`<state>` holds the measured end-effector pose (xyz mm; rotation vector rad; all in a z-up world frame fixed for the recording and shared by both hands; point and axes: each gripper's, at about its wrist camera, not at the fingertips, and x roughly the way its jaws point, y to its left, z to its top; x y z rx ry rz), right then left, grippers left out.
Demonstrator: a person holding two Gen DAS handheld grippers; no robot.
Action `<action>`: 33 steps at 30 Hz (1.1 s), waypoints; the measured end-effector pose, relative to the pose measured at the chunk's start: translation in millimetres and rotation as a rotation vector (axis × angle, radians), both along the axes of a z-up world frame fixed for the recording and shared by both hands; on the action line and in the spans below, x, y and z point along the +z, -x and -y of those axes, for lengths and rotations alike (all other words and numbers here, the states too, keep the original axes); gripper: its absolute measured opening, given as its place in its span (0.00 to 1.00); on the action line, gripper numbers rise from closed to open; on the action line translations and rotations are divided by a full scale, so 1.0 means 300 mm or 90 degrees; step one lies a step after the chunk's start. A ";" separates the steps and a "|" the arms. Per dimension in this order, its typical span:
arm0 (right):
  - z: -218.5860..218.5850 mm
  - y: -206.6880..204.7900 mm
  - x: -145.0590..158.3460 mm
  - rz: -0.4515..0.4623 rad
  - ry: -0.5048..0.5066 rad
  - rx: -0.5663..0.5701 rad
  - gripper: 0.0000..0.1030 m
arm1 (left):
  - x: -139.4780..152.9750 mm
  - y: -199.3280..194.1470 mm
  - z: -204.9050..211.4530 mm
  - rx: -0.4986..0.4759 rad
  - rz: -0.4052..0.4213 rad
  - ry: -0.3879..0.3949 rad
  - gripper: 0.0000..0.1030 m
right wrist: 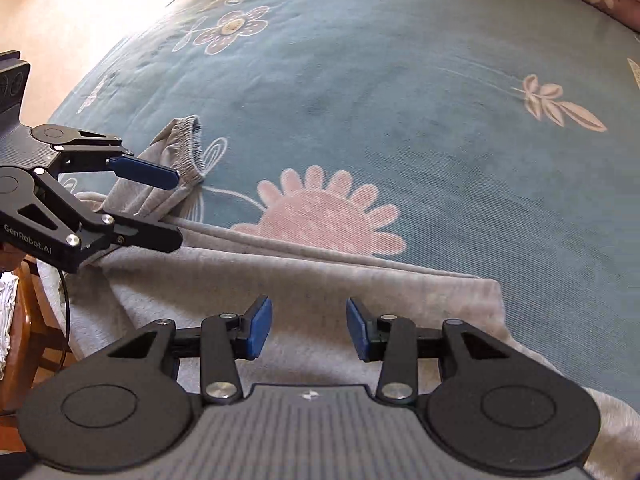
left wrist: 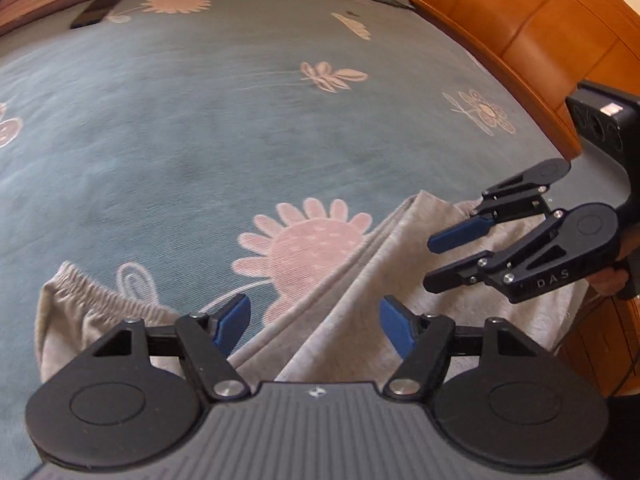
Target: Fold clothes
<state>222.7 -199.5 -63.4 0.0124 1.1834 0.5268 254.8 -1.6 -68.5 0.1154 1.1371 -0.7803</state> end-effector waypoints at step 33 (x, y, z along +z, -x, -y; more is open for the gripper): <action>0.046 -0.108 -0.001 0.018 -0.046 0.035 0.46 | -0.207 -0.203 0.034 -0.186 -0.314 -0.004 0.24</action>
